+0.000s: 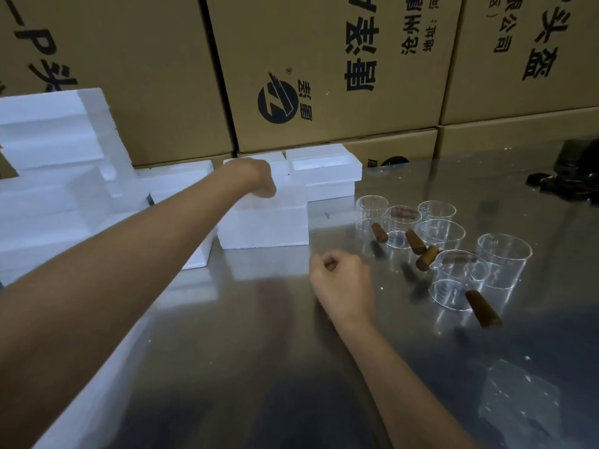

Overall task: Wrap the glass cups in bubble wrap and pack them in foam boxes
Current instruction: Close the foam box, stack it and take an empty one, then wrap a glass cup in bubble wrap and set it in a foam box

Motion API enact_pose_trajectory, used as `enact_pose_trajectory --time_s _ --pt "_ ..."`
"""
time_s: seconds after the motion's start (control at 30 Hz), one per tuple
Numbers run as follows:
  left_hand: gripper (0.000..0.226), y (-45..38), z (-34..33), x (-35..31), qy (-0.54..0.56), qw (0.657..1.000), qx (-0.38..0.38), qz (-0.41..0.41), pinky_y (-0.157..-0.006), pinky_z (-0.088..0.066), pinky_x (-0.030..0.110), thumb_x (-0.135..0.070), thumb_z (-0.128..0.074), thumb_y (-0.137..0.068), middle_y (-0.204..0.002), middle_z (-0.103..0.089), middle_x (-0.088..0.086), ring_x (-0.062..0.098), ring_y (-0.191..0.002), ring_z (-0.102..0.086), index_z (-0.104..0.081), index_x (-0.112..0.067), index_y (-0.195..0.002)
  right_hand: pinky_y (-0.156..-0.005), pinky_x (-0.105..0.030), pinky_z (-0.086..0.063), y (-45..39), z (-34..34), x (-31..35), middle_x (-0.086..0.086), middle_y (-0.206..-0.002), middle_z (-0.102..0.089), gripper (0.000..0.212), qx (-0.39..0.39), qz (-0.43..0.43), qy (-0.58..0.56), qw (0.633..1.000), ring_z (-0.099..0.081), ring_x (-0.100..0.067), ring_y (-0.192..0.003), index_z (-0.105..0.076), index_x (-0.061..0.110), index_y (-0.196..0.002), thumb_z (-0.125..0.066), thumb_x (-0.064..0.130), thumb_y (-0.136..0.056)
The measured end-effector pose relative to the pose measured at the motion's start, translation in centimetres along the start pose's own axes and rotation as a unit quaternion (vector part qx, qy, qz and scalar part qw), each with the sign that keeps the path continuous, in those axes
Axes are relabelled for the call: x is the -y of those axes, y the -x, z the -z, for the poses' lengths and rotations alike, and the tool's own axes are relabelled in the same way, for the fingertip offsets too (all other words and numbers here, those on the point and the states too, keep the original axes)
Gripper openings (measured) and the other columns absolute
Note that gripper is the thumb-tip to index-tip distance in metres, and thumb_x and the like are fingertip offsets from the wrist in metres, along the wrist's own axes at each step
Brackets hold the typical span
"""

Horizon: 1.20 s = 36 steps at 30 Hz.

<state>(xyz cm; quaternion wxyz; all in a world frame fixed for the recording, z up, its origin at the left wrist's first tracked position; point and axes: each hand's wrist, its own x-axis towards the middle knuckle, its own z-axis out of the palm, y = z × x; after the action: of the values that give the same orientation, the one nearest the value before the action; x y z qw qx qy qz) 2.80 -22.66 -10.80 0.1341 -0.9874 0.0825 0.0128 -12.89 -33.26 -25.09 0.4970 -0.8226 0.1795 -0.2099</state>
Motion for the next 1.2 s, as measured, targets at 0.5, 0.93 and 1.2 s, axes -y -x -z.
enact_pose_trajectory --time_s 0.5,0.93,1.2 --pt "0.036 -11.6 -2.7 -7.4 0.204 0.972 -0.116 -0.027 -0.102 -0.047 0.041 -0.006 -0.051 -0.092 -0.136 -0.054 0.016 0.034 -0.125 -0.050 -0.059 -0.003 -0.127 -0.060 -0.038 -0.052 -2.2 -0.5 -1.0 0.002 -0.058 -0.060 0.023 0.005 0.019 -0.095 0.995 -0.060 -0.023 -0.065 -0.062 0.014 -0.070 -0.051 0.024 -0.088" --pt "0.033 2.4 -3.0 -0.2 0.133 0.922 -0.325 -0.160 -0.090 -0.039 0.039 -0.024 -0.055 -0.097 -0.139 -0.044 0.010 0.034 -0.123 -0.040 -0.060 -0.012 -0.127 -0.062 -0.049 -0.059 -1.7 -0.5 -0.6 -0.006 -0.065 -0.069 0.024 0.037 0.010 -0.084 0.996 -0.067 -0.037 -0.068 -0.062 0.017 -0.070 -0.047 0.033 -0.078" --pt "0.036 14.6 -9.9 3.5 0.311 0.915 -0.253 -0.050 -0.101 -0.037 0.038 -0.024 -0.058 -0.094 -0.137 -0.042 0.010 0.031 -0.122 -0.037 -0.060 -0.007 -0.125 -0.068 -0.050 -0.059 -0.3 0.2 -0.6 -0.005 -0.061 -0.069 0.023 0.030 0.013 -0.067 0.997 -0.069 -0.029 -0.065 -0.062 0.019 -0.065 -0.052 0.025 -0.084"
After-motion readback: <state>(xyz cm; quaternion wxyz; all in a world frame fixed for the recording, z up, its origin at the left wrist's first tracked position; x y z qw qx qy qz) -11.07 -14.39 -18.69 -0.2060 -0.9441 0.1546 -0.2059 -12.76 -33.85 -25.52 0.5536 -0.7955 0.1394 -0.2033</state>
